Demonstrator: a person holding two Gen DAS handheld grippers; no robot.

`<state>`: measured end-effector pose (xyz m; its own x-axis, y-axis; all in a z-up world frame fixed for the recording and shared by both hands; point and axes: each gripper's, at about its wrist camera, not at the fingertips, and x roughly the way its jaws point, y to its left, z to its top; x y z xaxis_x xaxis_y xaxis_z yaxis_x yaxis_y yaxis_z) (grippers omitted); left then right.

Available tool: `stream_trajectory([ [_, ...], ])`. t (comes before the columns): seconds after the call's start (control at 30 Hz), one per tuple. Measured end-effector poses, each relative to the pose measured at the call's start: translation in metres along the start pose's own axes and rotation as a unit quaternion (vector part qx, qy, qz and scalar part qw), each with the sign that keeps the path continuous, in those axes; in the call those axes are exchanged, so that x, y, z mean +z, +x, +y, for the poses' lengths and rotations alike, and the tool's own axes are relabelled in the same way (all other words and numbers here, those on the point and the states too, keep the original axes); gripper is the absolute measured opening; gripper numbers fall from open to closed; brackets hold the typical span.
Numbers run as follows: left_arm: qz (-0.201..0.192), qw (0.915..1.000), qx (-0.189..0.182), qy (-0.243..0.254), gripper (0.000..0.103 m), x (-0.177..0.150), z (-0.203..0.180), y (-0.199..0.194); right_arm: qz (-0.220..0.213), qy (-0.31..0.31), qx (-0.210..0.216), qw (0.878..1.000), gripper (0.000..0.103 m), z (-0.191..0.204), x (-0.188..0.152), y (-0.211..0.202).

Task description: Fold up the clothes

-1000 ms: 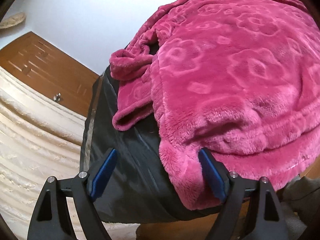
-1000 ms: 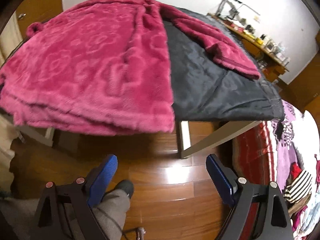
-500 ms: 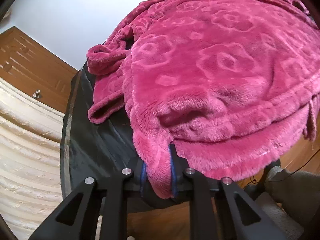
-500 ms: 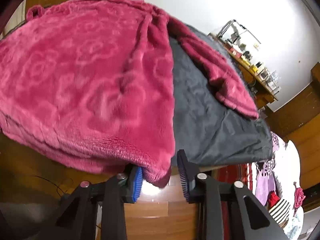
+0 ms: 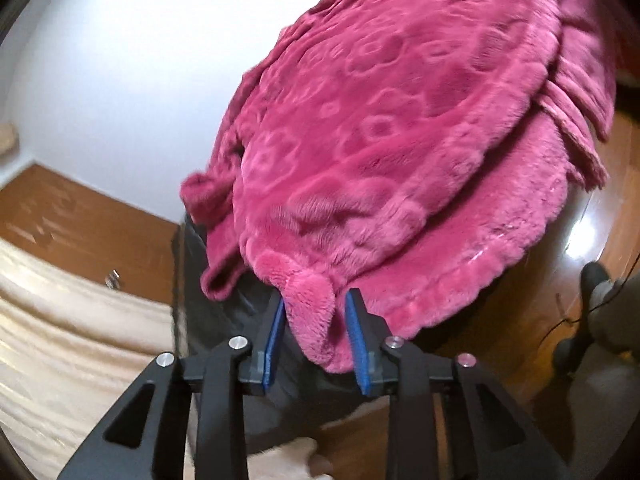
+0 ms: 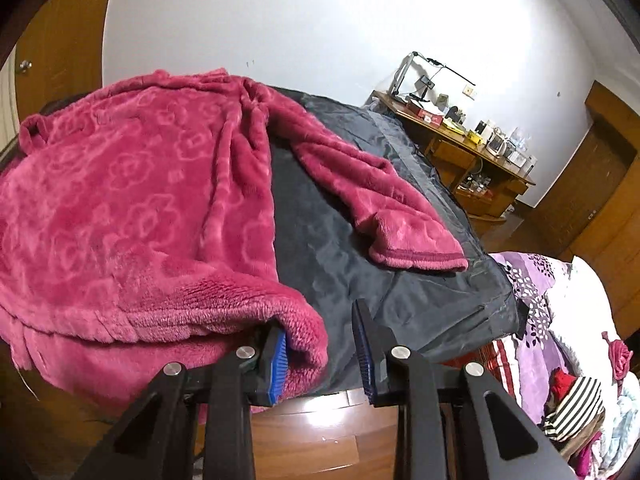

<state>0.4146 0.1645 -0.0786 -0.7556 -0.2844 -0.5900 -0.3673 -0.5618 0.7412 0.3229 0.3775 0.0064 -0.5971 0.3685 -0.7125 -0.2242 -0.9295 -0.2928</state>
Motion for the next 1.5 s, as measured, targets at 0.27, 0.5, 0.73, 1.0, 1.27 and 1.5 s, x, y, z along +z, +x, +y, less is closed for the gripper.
stream_trajectory([
  [0.27, -0.052, 0.9902, 0.111, 0.067, 0.060, 0.002, -0.013, -0.012, 0.000, -0.001, 0.002, 1.000, 0.031, -0.004, 0.005, -0.003],
  [0.5, -0.058, 0.9887, 0.078, 0.114, 0.064, -0.006, -0.020, -0.009, 0.012, 0.003, 0.010, 1.000, 0.031, -0.005, 0.001, 0.004],
  [0.73, -0.110, 0.9843, 0.043, 0.131, 0.072, 0.036, -0.059, -0.031, 0.012, 0.020, 0.013, 1.000, 0.031, -0.009, 0.006, 0.005],
  [1.0, -0.088, 0.9872, 0.080, 0.107, 0.073, 0.067, -0.051, -0.004, 0.018, 0.020, 0.010, 1.000, 0.031, -0.011, 0.003, 0.003],
  [1.27, 0.005, 0.9950, 0.096, 0.028, 0.031, 0.041, 0.022, 0.040, 0.032, 0.022, 0.016, 0.999, 0.031, -0.011, -0.006, 0.011],
  [1.5, 0.001, 0.9991, 0.040, -0.010, 0.007, 0.035, 0.041, 0.011, 0.041, 0.018, 0.017, 0.999, 0.031, -0.002, -0.006, 0.021],
])
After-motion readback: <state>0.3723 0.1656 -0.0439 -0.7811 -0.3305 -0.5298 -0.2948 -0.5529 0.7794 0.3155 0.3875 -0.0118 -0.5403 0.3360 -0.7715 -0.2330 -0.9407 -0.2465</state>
